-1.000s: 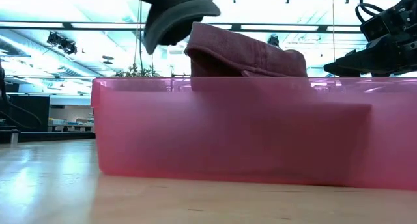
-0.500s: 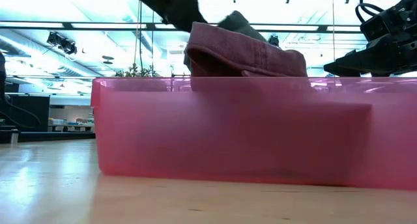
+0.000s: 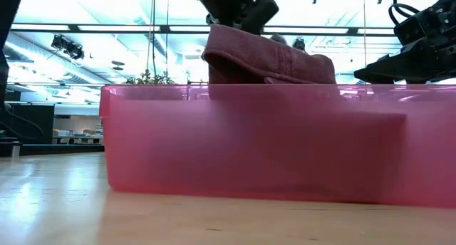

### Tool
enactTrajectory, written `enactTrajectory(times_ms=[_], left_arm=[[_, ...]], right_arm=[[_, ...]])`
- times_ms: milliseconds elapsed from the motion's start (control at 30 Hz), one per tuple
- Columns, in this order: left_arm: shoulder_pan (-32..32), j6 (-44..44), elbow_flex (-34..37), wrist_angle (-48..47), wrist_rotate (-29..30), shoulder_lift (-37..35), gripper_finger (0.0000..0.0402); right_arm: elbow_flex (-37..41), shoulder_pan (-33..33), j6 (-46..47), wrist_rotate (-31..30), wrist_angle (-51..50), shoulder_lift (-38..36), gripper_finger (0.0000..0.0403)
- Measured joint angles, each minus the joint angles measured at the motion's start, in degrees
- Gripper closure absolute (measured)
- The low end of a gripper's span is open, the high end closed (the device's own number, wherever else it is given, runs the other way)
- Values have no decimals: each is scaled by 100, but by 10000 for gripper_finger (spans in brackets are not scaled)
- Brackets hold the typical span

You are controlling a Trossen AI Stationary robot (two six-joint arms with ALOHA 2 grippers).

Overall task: Pick & Place hat
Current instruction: Put the black cap into the transparent bin

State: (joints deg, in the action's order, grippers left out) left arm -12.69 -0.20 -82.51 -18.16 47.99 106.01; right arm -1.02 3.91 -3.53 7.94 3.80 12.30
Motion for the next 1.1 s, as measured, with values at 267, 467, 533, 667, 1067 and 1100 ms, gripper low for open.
enactTrajectory(times_ms=[267,467,533,667,1067,1100], left_arm=[[335,-1287,-1085,-1322,-1182,373,395],[386,-1531,-1072,-1120,-831,484,397],[394,-1779,-1080,-946,-666,469,397],[395,-2125,-1081,-768,-680,469,397],[384,-2514,-1081,-537,-919,467,397],[364,-2538,-1081,-538,-928,467,397]], right_arm=[[0,1,0,0,-3,1,238],[0,-1,0,0,-3,0,237],[0,-1,0,-2,1,-1,238],[0,-1,0,0,-6,1,238],[0,1,0,-2,-3,1,238],[0,0,0,0,-2,0,238]])
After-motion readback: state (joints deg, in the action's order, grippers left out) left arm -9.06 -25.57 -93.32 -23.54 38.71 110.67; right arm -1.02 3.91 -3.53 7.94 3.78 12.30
